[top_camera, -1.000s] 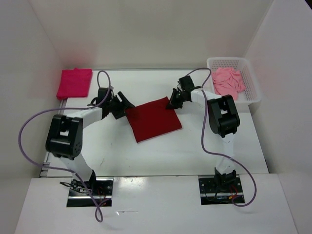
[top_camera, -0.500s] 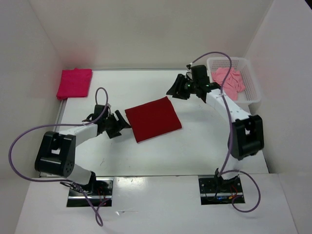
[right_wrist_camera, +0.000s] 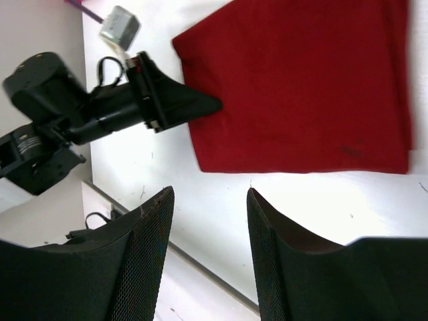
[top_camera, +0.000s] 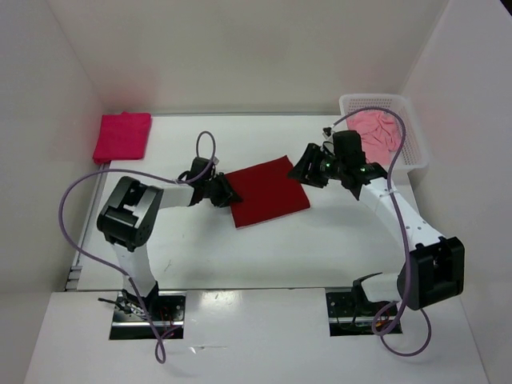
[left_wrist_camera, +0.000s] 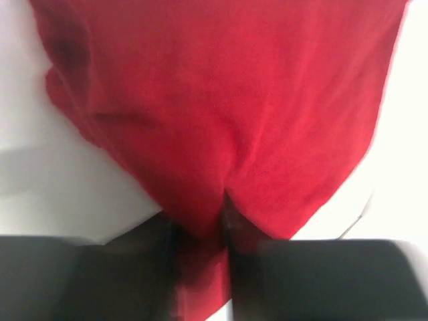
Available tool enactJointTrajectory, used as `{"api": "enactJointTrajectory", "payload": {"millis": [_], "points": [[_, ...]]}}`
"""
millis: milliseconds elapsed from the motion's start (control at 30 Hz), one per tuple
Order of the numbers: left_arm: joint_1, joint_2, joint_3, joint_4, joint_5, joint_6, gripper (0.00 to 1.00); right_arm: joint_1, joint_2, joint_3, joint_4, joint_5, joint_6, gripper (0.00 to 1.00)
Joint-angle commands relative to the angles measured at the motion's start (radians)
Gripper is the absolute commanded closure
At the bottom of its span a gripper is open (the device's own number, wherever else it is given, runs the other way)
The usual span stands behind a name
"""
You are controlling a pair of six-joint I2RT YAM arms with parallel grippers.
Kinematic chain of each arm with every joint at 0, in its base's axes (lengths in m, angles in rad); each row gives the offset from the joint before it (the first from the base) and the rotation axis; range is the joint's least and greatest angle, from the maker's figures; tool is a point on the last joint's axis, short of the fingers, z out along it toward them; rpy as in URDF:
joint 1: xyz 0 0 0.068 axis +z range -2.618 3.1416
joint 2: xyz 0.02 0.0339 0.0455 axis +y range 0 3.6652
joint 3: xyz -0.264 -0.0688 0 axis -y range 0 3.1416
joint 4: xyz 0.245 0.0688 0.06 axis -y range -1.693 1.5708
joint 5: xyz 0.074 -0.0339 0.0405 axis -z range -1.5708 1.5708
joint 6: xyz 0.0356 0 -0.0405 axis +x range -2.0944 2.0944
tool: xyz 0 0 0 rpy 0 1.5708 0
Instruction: Fold and stack the t-shirts
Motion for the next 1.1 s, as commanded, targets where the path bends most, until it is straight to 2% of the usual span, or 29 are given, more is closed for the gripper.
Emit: {"api": "enactJointTrajectory", "payload": {"millis": [0,100,133,233,267,333,500,567,633,667,700,733,767,833,867,933,1000,1067], "points": [[-0.012,0.074,0.115,0.008,-0.003,-0.035,0.75,-0.018,-0.056,-0.019,0.003,-0.001,0.016,0.46],[-0.012,0.094,0.275,-0.056,-0.003,-0.008,0.84,-0.054,-0.075,-0.046,0.003,-0.010,0.026,0.46],[-0.012,0.107,0.389,-0.072,-0.003,0.004,0.89,-0.063,-0.075,-0.047,0.003,-0.020,0.026,0.46],[0.040,0.146,0.539,-0.111,0.017,0.004,0.96,-0.102,-0.084,-0.068,0.003,-0.033,0.026,0.46],[0.055,0.167,0.647,-0.133,0.026,0.014,0.96,-0.116,-0.084,-0.077,0.003,-0.046,0.015,0.46],[0.093,0.187,0.750,-0.182,0.026,0.024,0.97,-0.128,-0.084,-0.077,0.003,-0.046,0.004,0.46],[0.276,0.221,1.013,-0.259,0.066,0.057,0.97,-0.139,-0.061,-0.068,-0.006,-0.064,-0.016,0.46],[0.386,0.194,1.013,-0.248,0.078,0.041,0.97,-0.139,-0.032,-0.048,-0.015,-0.087,-0.025,0.46],[0.501,0.126,0.894,-0.184,0.078,0.021,0.97,-0.139,-0.023,-0.039,-0.015,-0.096,-0.034,0.46],[0.538,0.097,0.831,-0.158,0.063,0.009,0.94,-0.139,-0.011,-0.039,-0.015,-0.107,-0.034,0.46],[0.575,0.069,0.765,-0.117,0.045,-0.009,0.85,-0.139,-0.001,-0.039,-0.015,-0.121,-0.034,0.46],[0.612,0.042,0.693,-0.090,0.017,-0.026,0.52,-0.139,-0.001,-0.039,-0.015,-0.130,-0.034,0.46],[0.679,-0.018,0.524,-0.029,0.008,-0.046,0.35,-0.139,0.011,-0.039,-0.015,-0.141,-0.034,0.46],[0.733,-0.101,0.373,-0.009,-0.004,-0.080,0.04,-0.139,0.020,-0.030,-0.015,-0.141,-0.043,0.46],[0.764,-0.130,0.238,0.003,-0.004,-0.089,0.00,-0.139,0.020,-0.030,-0.015,-0.150,-0.056,0.46],[0.775,-0.243,0.124,-0.006,-0.026,-0.089,0.00,-0.139,0.043,-0.030,-0.015,-0.150,-0.068,0.46],[0.775,-0.346,-0.033,-0.006,-0.121,-0.103,0.00,-0.148,0.063,-0.021,-0.015,-0.159,-0.077,0.46],[0.775,-0.487,-0.093,-0.044,-0.206,-0.134,0.00,-0.148,0.063,-0.021,-0.015,-0.172,-0.077,0.46]]}}
